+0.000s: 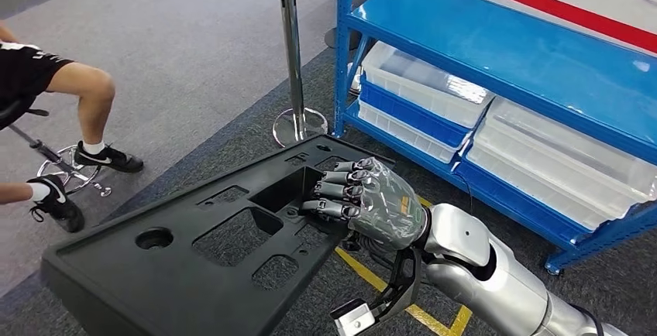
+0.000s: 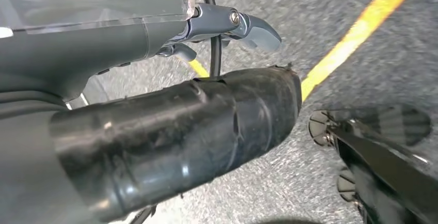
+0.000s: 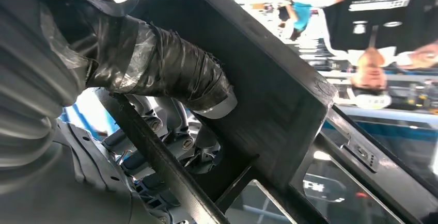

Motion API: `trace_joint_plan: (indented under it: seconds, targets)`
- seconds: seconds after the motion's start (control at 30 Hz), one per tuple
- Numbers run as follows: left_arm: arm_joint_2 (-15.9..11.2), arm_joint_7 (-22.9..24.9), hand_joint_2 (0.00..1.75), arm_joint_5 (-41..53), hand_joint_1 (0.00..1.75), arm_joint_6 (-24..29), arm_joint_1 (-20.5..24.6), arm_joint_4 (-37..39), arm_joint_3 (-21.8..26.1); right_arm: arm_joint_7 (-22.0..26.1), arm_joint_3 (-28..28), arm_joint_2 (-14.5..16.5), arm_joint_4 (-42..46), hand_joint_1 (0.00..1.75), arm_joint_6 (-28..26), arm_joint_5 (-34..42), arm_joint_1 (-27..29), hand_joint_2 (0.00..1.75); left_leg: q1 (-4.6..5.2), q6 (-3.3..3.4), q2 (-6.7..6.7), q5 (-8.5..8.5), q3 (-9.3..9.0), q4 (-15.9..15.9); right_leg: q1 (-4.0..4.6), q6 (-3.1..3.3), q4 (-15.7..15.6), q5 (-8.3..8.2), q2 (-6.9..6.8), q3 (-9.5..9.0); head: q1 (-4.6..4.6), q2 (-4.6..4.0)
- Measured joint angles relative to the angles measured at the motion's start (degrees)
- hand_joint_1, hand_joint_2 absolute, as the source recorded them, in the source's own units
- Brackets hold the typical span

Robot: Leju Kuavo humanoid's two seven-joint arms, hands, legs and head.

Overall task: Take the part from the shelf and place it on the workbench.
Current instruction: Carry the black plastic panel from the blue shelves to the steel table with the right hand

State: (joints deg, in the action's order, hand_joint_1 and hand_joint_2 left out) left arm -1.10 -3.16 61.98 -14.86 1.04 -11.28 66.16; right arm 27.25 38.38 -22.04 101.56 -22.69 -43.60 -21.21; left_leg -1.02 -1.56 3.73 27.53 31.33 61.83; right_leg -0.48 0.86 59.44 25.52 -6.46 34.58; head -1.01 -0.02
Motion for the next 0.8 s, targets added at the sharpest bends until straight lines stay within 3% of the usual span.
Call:
trace_joint_plan:
  seconds: [0.07,0.1,0.13,0.2,0.27,0.3,0.33,0.37,0.4,0.43,0.5,0.57,0.63,0.7,0.77,0.8]
  targets:
    - [-0.1,-0.1,0.00,0.0,0.00,0.0,0.1,0.0,0.0,0.0,0.0,0.0,0.1,1.75,0.0,0.1,-0.2,1.75,0.77,0.90,0.83,0.68,-1.65,-3.7,-0.07,-0.75,-0.1,-0.54,-1.48,0.03,-0.02,0.01]
    - [-0.1,-0.2,0.00,0.0,0.00,0.0,0.1,0.0,0.0,0.0,0.0,0.0,0.1,1.75,0.1,0.1,-0.3,1.75,0.97,1.60,0.13,0.31,-1.27,-4.1,-0.17,-1.17,-0.2,-0.85,-2.19,-0.01,-0.03,0.01]
    - [-0.1,-0.3,0.00,0.0,0.00,0.0,0.0,0.0,0.0,0.0,0.0,0.0,0.1,1.75,0.1,0.1,-0.3,1.75,1.00,2.20,-0.52,-0.27,-1.01,-4.5,-0.38,-1.56,-0.1,-0.73,-1.85,0.07,-0.03,0.00]
    - [-0.1,-0.6,0.00,0.0,0.00,-0.1,-0.1,0.0,0.1,-0.1,0.0,0.0,0.1,1.75,0.1,0.1,-0.4,1.75,0.89,3.44,-1.79,-1.49,-0.40,-5.2,-0.65,-1.99,2.2,1.94,1.38,1.02,-0.05,0.00]
    - [-0.1,-1.4,0.00,-0.2,0.00,-0.5,0.0,0.0,0.1,-0.1,0.0,-0.2,0.1,1.75,0.2,0.1,-0.3,1.75,0.95,4.18,-3.13,-2.48,0.74,-5.4,-0.71,-1.94,8.7,6.93,5.14,3.26,-0.07,0.00]
    - [-0.1,-1.9,0.00,-0.2,0.00,-0.9,0.0,0.0,0.2,-0.2,0.0,-0.3,0.0,1.75,0.2,0.1,-0.2,1.75,1.07,4.36,-3.91,-2.93,1.40,-5.3,-0.67,-1.87,12.2,8.71,5.87,4.28,-0.07,-0.01]
    - [-0.1,-2.4,0.00,-0.3,0.00,-1.1,0.1,0.0,0.2,-0.2,0.0,-0.4,0.0,1.75,0.2,0.1,-0.1,1.75,1.19,4.39,-4.74,-3.32,2.02,-5.2,-0.65,-1.81,14.4,9.36,6.13,4.69,-0.06,-0.01]
    - [-0.1,-2.8,0.00,-0.3,0.00,-1.3,0.1,0.0,0.3,-0.2,0.0,-0.5,0.0,1.75,0.1,0.0,0.0,1.75,1.27,4.36,-5.61,-3.68,2.60,-5.0,-0.65,-1.73,14.5,8.86,6.22,4.13,-0.06,-0.01]
    - [-0.1,-3.0,0.00,-0.3,0.00,-1.5,0.0,0.0,0.3,-0.2,0.0,-0.5,0.0,1.75,0.1,0.0,0.0,1.75,1.30,4.25,-6.47,-3.99,3.12,-4.8,-0.66,-1.64,12.5,7.52,6.38,2.52,-0.06,-0.01]
    - [-0.1,-3.2,0.00,-0.3,0.00,-1.5,0.0,0.0,0.4,-0.2,0.0,-0.5,0.0,1.75,0.1,-0.1,0.0,1.75,1.28,4.08,-7.31,-4.23,3.61,-4.4,-0.72,-1.51,9.0,5.96,7.05,0.16,-0.06,-0.01]
    - [-0.1,-3.3,0.00,-0.4,0.00,-1.6,0.0,0.0,0.4,-0.2,0.0,-0.5,0.0,1.75,0.1,-0.2,-0.1,1.75,1.25,3.57,-8.74,-4.61,4.67,-3.6,-0.90,-1.24,2.4,4.58,9.76,-3.89,-0.05,0.00]
    - [-0.1,-3.3,0.00,-0.5,0.00,-1.6,-0.1,0.0,0.5,-0.2,0.0,-0.5,-0.1,1.75,0.1,-0.4,-0.1,1.75,1.24,2.84,-10.05,-5.12,5.54,-3.1,-0.85,-1.11,0.3,4.87,11.08,-4.84,-0.04,0.01]
    - [-0.1,-3.2,0.00,-0.8,0.00,-1.6,-0.2,0.0,0.7,-0.2,0.0,-0.5,-0.1,1.75,0.1,-0.6,-0.1,1.75,1.18,2.18,-11.19,-5.60,6.09,-2.9,-0.86,-0.79,0.0,4.57,9.66,-4.58,-0.05,0.00]
    - [0.0,-3.1,0.00,-1.1,0.00,-1.6,-0.4,0.0,1.0,-0.4,0.0,-0.5,-0.1,1.75,0.1,-1.0,-0.2,1.75,1.25,1.62,-9.34,-4.16,7.26,-0.7,-0.98,-0.14,-0.2,4.15,8.10,-4.48,0.17,-0.01]
    - [0.1,-2.9,0.00,-1.3,0.00,-1.5,-0.4,0.0,1.2,-0.6,0.0,-0.5,-0.1,1.75,0.2,-1.3,-0.2,1.75,1.16,1.01,-5.86,-0.33,10.05,5.8,-0.71,0.32,-0.3,3.87,6.49,-4.27,0.40,-0.01]
    - [0.1,-2.8,0.00,-1.3,0.00,-1.5,-0.4,0.0,1.3,-0.6,0.0,-0.5,-0.1,1.75,0.2,-1.4,-0.1,1.75,1.01,0.75,-4.88,1.44,11.66,9.6,-0.53,0.41,-0.3,3.81,5.61,-4.13,0.41,-0.01]
